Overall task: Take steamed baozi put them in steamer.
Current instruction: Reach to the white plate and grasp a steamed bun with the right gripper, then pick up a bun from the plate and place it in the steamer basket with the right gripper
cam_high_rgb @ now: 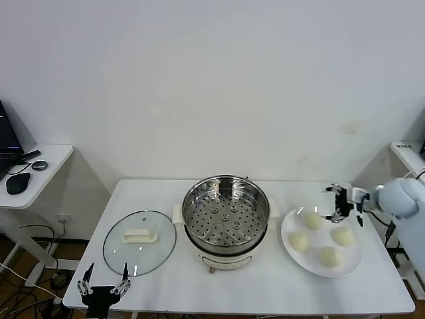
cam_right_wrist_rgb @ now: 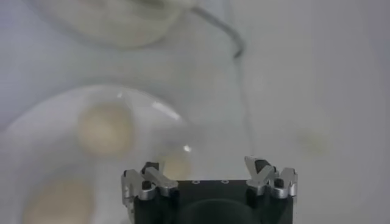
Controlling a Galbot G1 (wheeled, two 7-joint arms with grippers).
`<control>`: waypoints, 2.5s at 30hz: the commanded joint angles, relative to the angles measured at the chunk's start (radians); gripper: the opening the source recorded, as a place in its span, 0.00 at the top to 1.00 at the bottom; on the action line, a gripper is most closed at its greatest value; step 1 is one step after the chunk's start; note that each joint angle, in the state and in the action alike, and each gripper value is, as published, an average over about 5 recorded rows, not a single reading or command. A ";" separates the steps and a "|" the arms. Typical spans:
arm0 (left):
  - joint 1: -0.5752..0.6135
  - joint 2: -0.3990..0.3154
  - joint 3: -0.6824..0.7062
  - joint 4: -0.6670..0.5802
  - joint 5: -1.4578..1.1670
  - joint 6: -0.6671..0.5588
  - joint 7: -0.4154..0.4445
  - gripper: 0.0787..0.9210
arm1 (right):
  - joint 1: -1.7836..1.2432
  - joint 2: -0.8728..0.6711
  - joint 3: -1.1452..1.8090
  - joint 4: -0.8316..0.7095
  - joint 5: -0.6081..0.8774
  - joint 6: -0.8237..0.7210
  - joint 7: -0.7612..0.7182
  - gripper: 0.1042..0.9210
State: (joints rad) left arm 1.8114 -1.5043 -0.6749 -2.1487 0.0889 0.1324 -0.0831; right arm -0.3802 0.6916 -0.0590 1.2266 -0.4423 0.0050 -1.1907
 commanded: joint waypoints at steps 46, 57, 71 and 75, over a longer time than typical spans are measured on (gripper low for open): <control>-0.006 0.009 0.000 0.021 -0.007 0.026 0.020 0.12 | 0.168 0.265 -0.124 -0.428 -0.205 0.082 0.003 0.14; -0.009 0.008 0.003 0.025 -0.006 0.029 0.018 0.12 | 0.166 0.261 -0.120 -0.426 -0.204 0.086 0.011 0.38; -0.013 0.012 0.017 0.023 0.007 0.029 0.014 0.12 | 0.474 0.167 -0.393 -0.237 0.132 0.035 -0.083 0.51; -0.022 0.012 0.024 0.024 0.021 0.025 0.003 0.12 | 0.671 0.219 -0.550 -0.217 0.310 0.041 -0.099 0.51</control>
State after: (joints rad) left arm 1.7878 -1.4939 -0.6479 -2.1256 0.1055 0.1552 -0.0822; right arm 0.0053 0.9000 -0.3722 0.9321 -0.4083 0.0584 -1.2489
